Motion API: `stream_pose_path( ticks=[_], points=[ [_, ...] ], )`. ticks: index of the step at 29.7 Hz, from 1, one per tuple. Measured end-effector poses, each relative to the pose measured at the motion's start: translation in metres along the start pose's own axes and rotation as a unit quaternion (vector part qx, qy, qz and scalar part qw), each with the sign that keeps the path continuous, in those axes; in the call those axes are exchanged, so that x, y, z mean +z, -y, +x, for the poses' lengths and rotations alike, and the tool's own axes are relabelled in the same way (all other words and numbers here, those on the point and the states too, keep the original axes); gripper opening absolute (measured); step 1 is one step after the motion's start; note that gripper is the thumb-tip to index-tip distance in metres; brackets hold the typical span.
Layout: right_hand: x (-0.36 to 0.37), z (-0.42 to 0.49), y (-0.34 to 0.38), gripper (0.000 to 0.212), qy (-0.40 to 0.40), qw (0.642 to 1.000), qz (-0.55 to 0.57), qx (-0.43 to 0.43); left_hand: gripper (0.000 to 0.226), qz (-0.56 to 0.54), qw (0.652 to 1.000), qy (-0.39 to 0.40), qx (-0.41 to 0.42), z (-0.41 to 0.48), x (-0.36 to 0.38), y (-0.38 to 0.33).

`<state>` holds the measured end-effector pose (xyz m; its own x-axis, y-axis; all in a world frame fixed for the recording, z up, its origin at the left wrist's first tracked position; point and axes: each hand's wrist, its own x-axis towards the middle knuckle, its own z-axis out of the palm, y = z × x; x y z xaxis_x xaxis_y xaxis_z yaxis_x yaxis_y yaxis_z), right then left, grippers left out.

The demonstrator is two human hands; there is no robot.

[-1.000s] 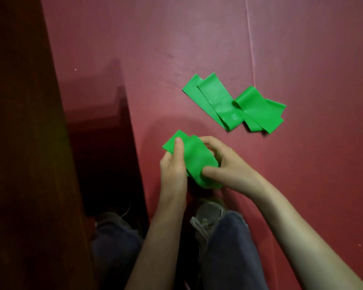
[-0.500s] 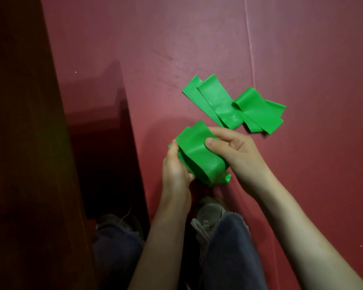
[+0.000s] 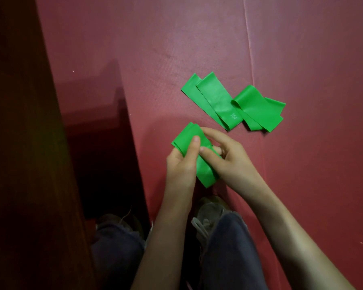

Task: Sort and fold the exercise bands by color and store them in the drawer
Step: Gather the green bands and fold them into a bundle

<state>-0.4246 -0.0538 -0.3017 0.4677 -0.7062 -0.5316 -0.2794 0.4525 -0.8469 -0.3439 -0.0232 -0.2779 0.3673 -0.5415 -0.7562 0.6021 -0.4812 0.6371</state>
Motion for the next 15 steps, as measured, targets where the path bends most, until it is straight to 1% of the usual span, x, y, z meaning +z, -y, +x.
stream_pose_path(
  ticks=[4,6,8,10,12,13,15],
  points=[
    [-0.005,-0.004,-0.002,0.048,0.003,0.994,-0.096,-0.047,0.023,0.024,0.999,-0.004,0.028,0.002,-0.002,0.002],
    [-0.006,-0.007,-0.001,0.05,-0.008,0.99,-0.134,-0.043,0.02,0.039,0.998,-0.019,0.045,0.002,-0.004,0.003],
    [-0.005,-0.005,0.001,0.044,-0.056,0.991,-0.121,-0.025,0.02,0.054,0.996,-0.041,0.065,0.002,-0.004,0.005],
    [-0.007,0.007,0.0,0.032,-0.132,0.984,-0.114,-0.028,0.027,0.068,0.99,-0.069,0.098,0.003,-0.005,0.006],
    [-0.014,0.03,0.0,0.024,-0.196,0.967,-0.155,-0.052,0.029,0.079,0.985,-0.085,0.125,0.004,-0.005,0.005],
    [-0.018,0.045,0.0,0.023,-0.21,0.959,-0.181,-0.062,0.029,0.081,0.984,-0.086,0.132,0.004,-0.005,0.004],
    [-0.026,0.078,-0.003,0.024,-0.209,0.946,-0.236,-0.069,0.029,0.079,0.985,-0.079,0.134,0.004,-0.003,0.001]
  ],
)
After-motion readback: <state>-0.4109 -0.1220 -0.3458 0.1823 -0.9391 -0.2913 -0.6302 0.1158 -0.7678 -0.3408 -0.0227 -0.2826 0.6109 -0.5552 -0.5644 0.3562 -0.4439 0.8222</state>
